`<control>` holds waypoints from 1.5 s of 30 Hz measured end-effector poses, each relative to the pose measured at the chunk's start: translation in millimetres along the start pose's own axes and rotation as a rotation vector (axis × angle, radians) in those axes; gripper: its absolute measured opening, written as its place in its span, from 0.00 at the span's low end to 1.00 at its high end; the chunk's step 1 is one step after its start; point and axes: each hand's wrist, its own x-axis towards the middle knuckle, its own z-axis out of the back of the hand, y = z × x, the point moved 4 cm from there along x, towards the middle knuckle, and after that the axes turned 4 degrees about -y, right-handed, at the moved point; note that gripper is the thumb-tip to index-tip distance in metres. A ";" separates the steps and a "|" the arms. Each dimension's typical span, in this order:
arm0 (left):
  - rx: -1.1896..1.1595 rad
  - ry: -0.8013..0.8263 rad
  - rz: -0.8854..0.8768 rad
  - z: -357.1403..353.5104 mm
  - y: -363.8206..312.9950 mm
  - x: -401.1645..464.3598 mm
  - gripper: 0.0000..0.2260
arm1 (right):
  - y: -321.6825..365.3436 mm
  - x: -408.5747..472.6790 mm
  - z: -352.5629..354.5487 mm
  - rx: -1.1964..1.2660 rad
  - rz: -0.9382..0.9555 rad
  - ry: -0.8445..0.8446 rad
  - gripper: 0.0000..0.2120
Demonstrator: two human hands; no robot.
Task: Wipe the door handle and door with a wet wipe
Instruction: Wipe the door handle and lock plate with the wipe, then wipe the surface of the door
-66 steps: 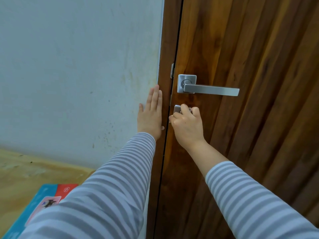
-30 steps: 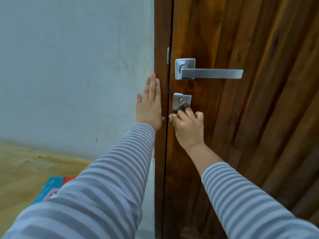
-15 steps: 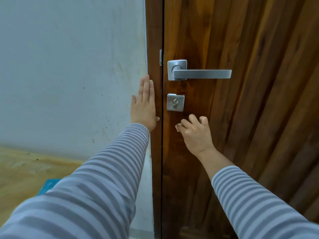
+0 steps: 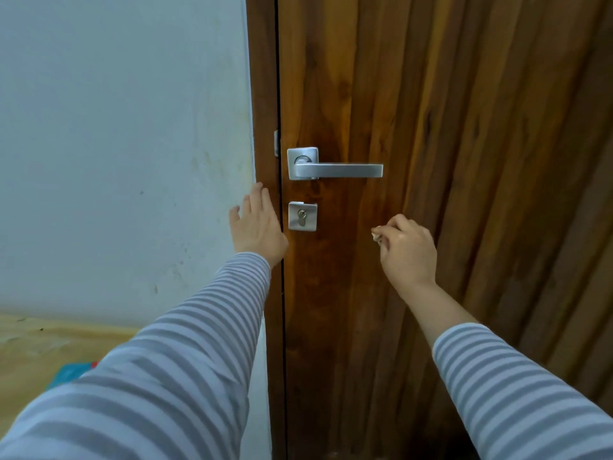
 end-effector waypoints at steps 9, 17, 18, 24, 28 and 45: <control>-0.177 -0.207 -0.359 20.2 -68.1 -27.8 0.22 | -15.2 27.7 39.8 0.184 -0.113 -0.046 0.09; -0.034 -0.040 -0.346 22.8 -87.1 -10.8 0.37 | 2.4 22.4 29.1 0.360 -0.046 -0.033 0.12; -0.027 -0.033 -0.344 23.5 -86.4 -8.8 0.37 | -0.2 20.4 26.1 0.391 -0.078 -0.057 0.11; 0.015 0.008 -0.363 21.5 -83.0 0.9 0.39 | -7.1 35.9 32.6 0.354 -0.116 -0.188 0.11; 0.031 0.039 -0.367 18.7 -87.3 1.0 0.39 | 6.2 69.2 50.3 0.247 0.152 -0.239 0.17; 0.052 0.087 -0.350 14.6 -88.3 2.3 0.43 | 43.8 167.8 59.2 -0.374 0.405 -0.068 0.31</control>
